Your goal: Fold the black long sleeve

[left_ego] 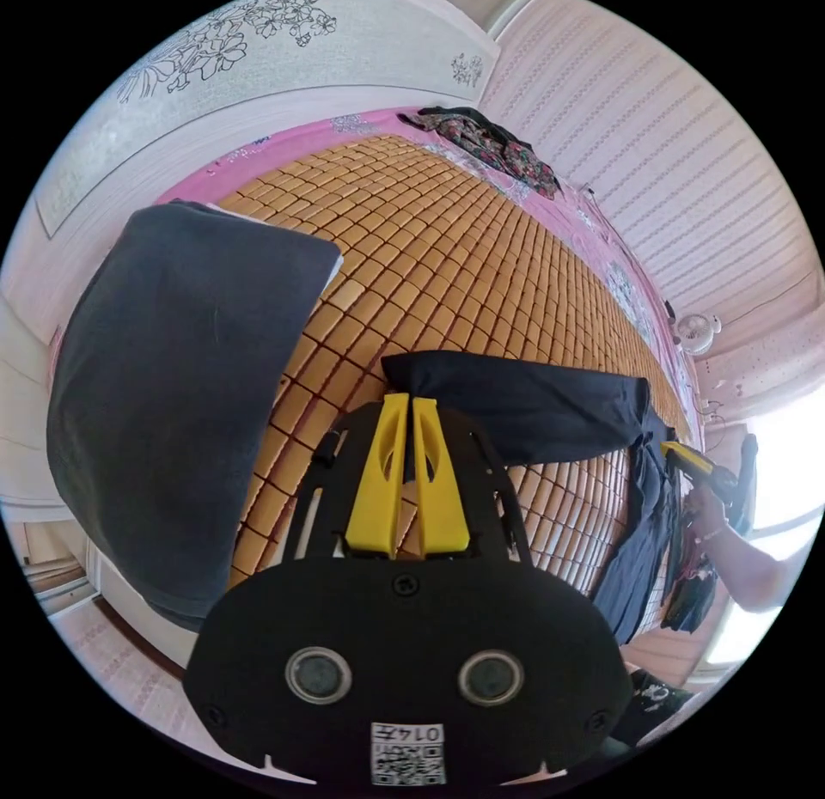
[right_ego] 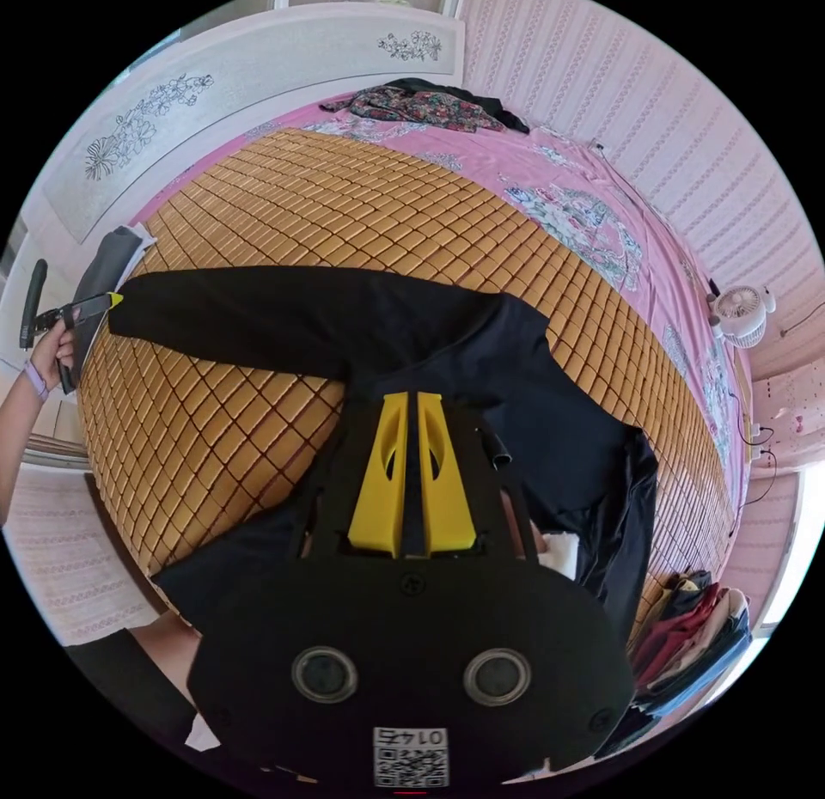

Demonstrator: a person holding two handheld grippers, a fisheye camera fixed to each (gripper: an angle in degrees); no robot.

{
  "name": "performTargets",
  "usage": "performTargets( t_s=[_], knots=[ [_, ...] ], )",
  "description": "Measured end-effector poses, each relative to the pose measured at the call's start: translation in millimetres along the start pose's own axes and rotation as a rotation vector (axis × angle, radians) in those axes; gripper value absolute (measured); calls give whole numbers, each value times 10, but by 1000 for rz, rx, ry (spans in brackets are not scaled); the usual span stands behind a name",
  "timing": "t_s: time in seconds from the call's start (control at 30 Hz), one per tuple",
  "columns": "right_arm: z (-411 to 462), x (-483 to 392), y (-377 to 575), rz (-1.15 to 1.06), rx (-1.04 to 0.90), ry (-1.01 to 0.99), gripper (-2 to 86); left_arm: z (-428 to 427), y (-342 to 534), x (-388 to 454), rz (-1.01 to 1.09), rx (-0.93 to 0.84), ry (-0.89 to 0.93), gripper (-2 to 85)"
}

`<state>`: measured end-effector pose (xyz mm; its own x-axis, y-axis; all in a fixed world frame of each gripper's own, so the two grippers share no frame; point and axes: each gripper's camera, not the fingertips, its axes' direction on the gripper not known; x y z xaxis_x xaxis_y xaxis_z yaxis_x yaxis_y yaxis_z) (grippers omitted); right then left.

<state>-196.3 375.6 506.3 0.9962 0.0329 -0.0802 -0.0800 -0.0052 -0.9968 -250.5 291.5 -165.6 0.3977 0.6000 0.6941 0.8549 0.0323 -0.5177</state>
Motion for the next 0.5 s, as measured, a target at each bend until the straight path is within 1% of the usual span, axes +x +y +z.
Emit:
performTargets(
  t_s=[0.07, 0.13, 0.17, 0.3, 0.37, 0.43, 0.5],
  knots=[
    [36, 36, 44, 21, -39, -9, -3, 143, -28, -75, -35, -57, 16, 33],
    [17, 60, 59, 31, -47, -23, -4, 101, -12, -70, -34, -30, 38, 51],
    [-21, 69, 92, 38, -42, -34, -5, 67, 16, -54, -35, -28, 17, 61],
    [-70, 3, 365, 33, -57, -83, -8, -64, 203, 21, -32, 2, -8, 70],
    [-26, -133, 591, 3, -114, -171, -7, -100, 332, 58, -51, 16, 7, 72],
    [-29, -275, 714, -29, -124, -211, -4, -85, 387, 69, -76, 29, -3, 84],
    [-41, -421, 789, -62, -130, -211, 1, -16, 398, 49, -111, 10, 7, 88]
  ],
)
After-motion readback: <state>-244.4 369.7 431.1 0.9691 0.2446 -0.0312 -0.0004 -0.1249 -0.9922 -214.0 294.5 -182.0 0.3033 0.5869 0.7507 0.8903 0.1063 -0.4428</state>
